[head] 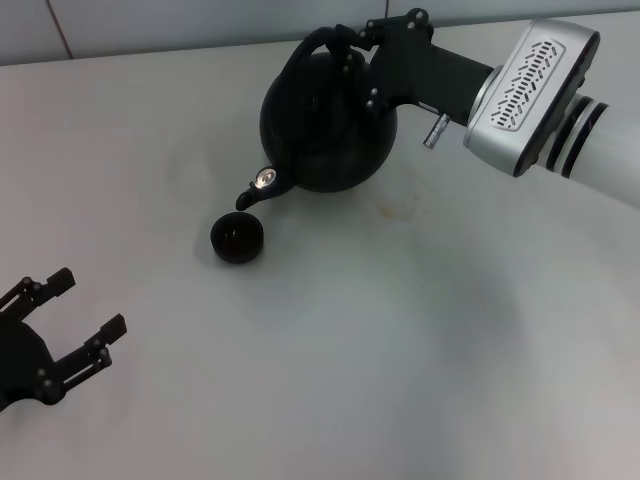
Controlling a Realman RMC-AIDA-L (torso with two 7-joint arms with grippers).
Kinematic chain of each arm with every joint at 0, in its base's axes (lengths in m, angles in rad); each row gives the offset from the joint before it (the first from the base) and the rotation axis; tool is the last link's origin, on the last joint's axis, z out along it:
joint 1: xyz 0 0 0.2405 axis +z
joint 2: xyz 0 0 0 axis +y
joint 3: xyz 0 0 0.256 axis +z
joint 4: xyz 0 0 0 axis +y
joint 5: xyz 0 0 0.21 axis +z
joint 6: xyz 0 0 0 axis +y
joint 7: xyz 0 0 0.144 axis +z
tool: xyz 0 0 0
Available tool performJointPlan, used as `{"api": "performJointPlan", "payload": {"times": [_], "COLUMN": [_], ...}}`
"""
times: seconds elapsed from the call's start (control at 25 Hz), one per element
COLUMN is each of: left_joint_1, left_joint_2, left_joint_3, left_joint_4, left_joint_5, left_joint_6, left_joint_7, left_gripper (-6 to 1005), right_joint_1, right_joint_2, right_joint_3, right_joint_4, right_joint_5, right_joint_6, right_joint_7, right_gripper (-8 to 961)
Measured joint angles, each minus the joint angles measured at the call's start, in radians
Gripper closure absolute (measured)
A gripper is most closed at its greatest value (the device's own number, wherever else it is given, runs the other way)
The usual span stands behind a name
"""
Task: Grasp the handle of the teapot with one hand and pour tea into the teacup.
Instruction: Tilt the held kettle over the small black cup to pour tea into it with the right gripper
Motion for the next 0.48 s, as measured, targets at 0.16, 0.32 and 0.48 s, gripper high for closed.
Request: {"api": "performJointPlan", "payload": {"times": [0.16,0.32,0.48], "left_joint_1": [0.000,0.000,0.000], "left_joint_2": [0.000,0.000,0.000], "left_joint_3": [0.000,0.000,0.000], "left_joint_4": [0.000,0.000,-0.001], "left_joint_5": [-0.002,-0.002,-0.002], "left_joint_6": [0.000,0.000,0.000], "left_joint_7": [0.000,0.000,0.000], "left_gripper": [197,197,197], "right_joint_1": [0.000,0.000,0.000], "right_joint_2": [0.000,0.001,0.001], "right_joint_3": [-0.001,-0.001,-0.001], "right_joint_4": [-0.001,-0.002,-0.004], "right_joint_5": [0.000,0.000,0.000], "right_joint_6": [0.000,0.000,0.000], "right_joint_7": [0.000,0.000,0.000], "right_gripper": [887,887,887]}}
